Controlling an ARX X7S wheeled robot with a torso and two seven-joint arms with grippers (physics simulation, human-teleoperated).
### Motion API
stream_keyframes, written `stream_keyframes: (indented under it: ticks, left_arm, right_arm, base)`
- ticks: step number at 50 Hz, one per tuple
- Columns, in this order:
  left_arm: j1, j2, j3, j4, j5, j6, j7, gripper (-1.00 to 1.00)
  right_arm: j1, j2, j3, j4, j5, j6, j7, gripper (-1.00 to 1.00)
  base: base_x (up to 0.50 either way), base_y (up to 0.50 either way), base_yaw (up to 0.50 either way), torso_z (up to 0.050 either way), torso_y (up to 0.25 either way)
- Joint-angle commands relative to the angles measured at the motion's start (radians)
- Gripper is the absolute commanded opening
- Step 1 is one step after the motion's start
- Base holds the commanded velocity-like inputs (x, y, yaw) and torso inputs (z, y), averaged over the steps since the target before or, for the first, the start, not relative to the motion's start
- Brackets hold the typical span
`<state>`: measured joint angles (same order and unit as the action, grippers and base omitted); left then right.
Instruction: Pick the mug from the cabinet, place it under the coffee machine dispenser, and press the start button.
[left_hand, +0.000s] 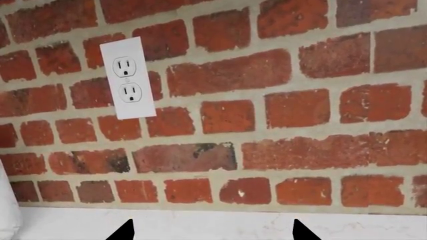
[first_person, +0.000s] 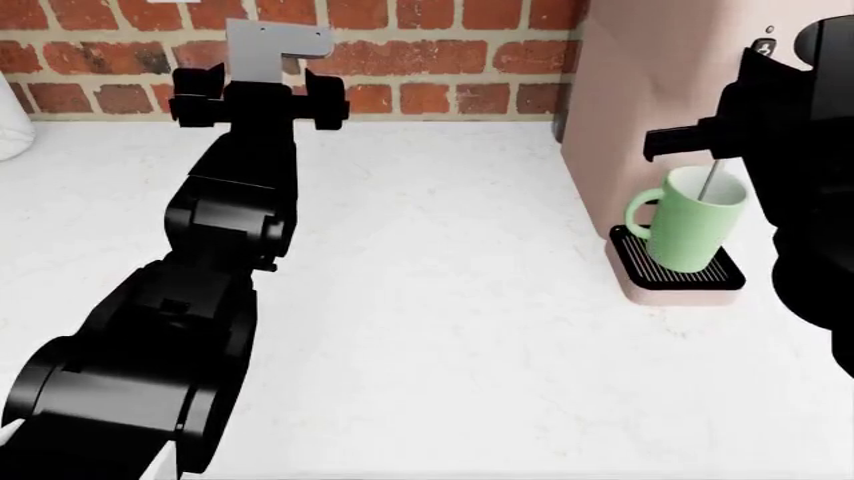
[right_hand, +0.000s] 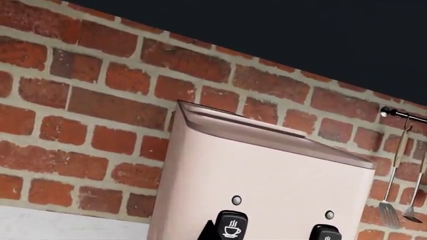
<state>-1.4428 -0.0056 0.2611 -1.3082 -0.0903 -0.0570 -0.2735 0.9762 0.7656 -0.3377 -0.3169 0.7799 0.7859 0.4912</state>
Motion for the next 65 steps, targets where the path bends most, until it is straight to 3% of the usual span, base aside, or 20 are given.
stream_keyframes:
  ticks: [1,24,29,33,34,38,39,44,46,48,51,58,62,65]
  left_arm:
    - [0.000,0.000,-0.004,0.000,0.004,0.000,0.001,1.00]
    - [0.008,0.000,0.015,0.000,-0.011,0.005,-0.004,1.00]
    - [0.010,-0.004,0.000,0.000,-0.008,0.005,0.003,1.00]
    - [0.010,-0.010,-0.013,0.000,-0.006,0.010,0.014,1.00]
    - [0.008,-0.012,-0.017,0.000,-0.005,0.012,0.016,1.00]
    - [-0.013,-0.017,-0.031,0.004,-0.018,0.024,0.040,1.00]
    - [0.005,-0.025,-0.032,0.071,-0.023,-0.005,0.046,1.00]
    - [0.284,-0.135,-0.060,0.821,-0.107,-0.453,0.005,1.00]
    - [0.359,-0.170,-0.085,1.121,-0.148,-0.570,-0.014,1.00]
    - [0.419,-0.196,-0.117,1.421,-0.202,-0.674,-0.024,1.00]
    - [0.501,-0.227,-0.187,1.727,-0.303,-0.814,-0.036,1.00]
    - [0.601,-0.235,-0.454,2.190,-0.628,-1.105,-0.061,1.00]
    - [0.594,-0.212,-0.692,2.338,-0.950,-1.285,-0.121,1.00]
    - [0.614,-0.270,-0.792,2.353,-1.260,-1.282,-0.274,1.00]
  right_arm:
    - [0.017,-0.002,0.012,0.024,-0.021,0.005,0.005,-1.00]
    - [-0.009,0.013,0.034,0.007,-0.009,-0.004,0.017,-1.00]
    - [-0.053,0.058,0.105,-0.181,0.083,0.044,0.095,-1.00]
    - [-0.088,0.112,0.228,-0.426,0.297,0.140,0.265,-1.00]
    - [-0.083,0.127,0.256,-0.482,0.369,0.164,0.319,1.00]
    - [-0.027,0.190,0.304,-0.621,0.635,0.221,0.539,1.00]
    - [-0.023,0.206,0.310,-0.644,0.695,0.217,0.590,1.00]
    - [-0.029,0.248,0.331,-0.729,0.859,0.177,0.741,1.00]
    - [-0.009,0.193,0.375,-0.730,0.912,0.246,0.768,1.00]
    - [0.007,0.078,0.503,-0.730,1.030,0.408,0.826,1.00]
    - [0.024,-0.039,0.616,-0.729,1.181,0.556,0.921,1.00]
    - [0.041,-0.159,0.698,-0.728,1.360,0.667,1.059,1.00]
    - [0.047,-0.179,0.748,-0.730,1.405,0.690,1.078,1.00]
    - [0.044,-0.190,0.785,-0.730,1.420,0.710,1.078,1.00]
  base:
    - [0.00,0.00,0.00,0.000,0.000]
    - [0.00,0.00,0.00,0.000,0.000]
    - [0.00,0.00,0.00,0.000,0.000]
    - [0.00,0.00,0.00,0.000,0.000]
    - [0.00,0.00,0.00,0.000,0.000]
    - [0.00,0.00,0.00,0.000,0.000]
    - [0.00,0.00,0.00,0.000,0.000]
    - [0.00,0.00,0.00,0.000,0.000]
    - [0.00,0.00,0.00,0.000,0.000]
    - [0.00,0.00,0.00,0.000,0.000]
    - [0.00,0.00,0.00,0.000,0.000]
    - [0.00,0.00,0.00,0.000,0.000]
    - [0.00,0.00,0.00,0.000,0.000]
    - [0.00,0.00,0.00,0.000,0.000]
